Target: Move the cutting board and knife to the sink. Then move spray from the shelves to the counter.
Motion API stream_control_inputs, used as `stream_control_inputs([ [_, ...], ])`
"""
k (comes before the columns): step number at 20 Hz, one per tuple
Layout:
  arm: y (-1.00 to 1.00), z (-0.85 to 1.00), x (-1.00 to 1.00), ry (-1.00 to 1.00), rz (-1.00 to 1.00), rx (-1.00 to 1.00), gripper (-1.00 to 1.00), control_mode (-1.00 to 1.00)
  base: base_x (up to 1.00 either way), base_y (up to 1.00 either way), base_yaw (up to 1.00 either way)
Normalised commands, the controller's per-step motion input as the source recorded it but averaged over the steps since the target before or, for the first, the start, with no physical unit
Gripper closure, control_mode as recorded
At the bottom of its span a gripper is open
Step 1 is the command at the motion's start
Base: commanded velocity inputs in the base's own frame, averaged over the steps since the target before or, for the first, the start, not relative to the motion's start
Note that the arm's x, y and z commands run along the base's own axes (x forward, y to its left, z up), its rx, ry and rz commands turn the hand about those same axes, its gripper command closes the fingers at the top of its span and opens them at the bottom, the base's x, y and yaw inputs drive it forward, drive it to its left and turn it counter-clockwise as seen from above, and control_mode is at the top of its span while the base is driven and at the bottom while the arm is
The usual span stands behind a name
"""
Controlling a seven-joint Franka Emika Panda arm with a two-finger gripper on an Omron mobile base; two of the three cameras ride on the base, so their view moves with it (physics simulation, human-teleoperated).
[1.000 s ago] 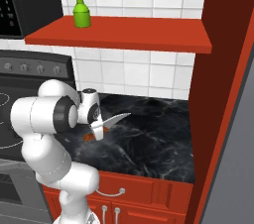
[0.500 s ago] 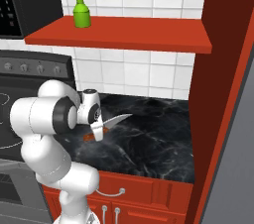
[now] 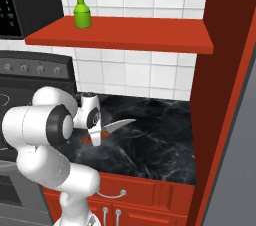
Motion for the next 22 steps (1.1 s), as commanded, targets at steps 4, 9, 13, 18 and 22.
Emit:
stream_control_inputs([
  [4,-0.05,0.35,-0.29,0.0,-0.01,0.04,1.0,-1.0,0.0,0.0,0.0],
  [9,-0.01,0.54,-0.31,0.0,0.01,0.04,1.0,-1.0,0.0,0.0,0.0],
  [13,-0.01,0.46,-0.42,0.0,0.05,0.06,1.0,-1.0,0.0,0.0,0.0],
  [18,0.0,0.45,-0.31,-0.02,0.01,0.0,1.0,-1.0,0.0,0.0,0.0],
  [22,-0.01,0.39,-0.26,0.0,0.0,0.0,1.0,-1.0,0.0,0.0,0.0],
])
